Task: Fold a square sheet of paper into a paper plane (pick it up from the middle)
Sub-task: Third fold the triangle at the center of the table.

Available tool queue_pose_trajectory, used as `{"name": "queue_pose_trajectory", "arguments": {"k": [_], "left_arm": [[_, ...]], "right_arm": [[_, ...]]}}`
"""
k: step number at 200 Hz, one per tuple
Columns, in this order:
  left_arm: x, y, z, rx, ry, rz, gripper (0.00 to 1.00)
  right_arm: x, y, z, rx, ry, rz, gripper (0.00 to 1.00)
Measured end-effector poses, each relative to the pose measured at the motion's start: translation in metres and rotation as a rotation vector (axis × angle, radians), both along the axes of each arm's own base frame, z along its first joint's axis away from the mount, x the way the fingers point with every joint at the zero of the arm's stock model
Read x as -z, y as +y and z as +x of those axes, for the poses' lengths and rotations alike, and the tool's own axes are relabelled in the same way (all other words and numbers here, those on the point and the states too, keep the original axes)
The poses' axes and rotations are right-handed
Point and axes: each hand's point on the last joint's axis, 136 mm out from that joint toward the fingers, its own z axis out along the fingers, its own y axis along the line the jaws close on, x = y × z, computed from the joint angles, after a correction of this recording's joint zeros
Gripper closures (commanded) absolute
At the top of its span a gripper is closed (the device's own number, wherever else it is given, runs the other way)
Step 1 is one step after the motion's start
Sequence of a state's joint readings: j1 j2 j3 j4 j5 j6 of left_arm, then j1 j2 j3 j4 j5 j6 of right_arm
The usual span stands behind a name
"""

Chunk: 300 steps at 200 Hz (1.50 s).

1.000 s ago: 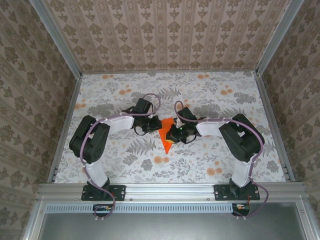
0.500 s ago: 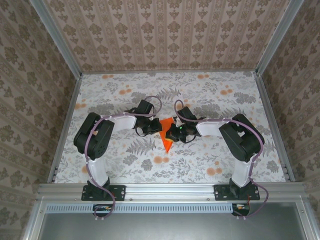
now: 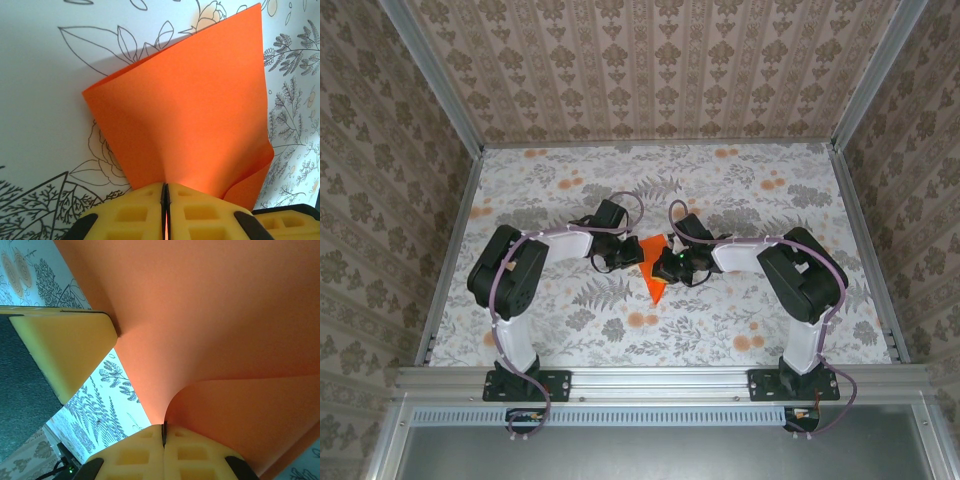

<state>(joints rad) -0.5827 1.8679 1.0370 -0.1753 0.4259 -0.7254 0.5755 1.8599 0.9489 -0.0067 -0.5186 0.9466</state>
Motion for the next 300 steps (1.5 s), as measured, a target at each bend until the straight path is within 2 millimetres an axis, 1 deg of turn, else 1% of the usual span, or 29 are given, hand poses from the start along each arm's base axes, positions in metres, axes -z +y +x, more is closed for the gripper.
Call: {"name": "queue_pose_trajectory", "arguments": {"k": [62,157,185,228,257,300], "left_arm": [[0.000,0.000,0.000,0.000,0.000,0.001,0.89],[0.000,-0.003,-0.002,0.024,-0.010,0.001,0.89],[-0.001,-0.006,-0.001,0.046,-0.016,-0.005,0.89],[-0.002,-0.019,-0.001,0.113,-0.042,0.000,0.89],[-0.001,-0.021,-0.002,0.130,-0.048,0.003,0.90],[-0.001,-0.021,-0.003,0.141,-0.052,0.005,0.90]], "right_arm": [[0.004,-0.004,-0.002,0.008,0.002,-0.017,0.99],[0.001,-0.005,-0.004,0.005,-0.005,-0.014,0.98],[0.000,-0.007,-0.006,0.007,-0.006,-0.016,0.99],[-0.011,-0.012,-0.009,0.023,-0.018,-0.017,0.99],[-0.016,-0.016,-0.010,0.038,-0.020,-0.034,0.99],[-0.012,-0.022,-0.011,0.056,-0.007,-0.064,0.99]]}}
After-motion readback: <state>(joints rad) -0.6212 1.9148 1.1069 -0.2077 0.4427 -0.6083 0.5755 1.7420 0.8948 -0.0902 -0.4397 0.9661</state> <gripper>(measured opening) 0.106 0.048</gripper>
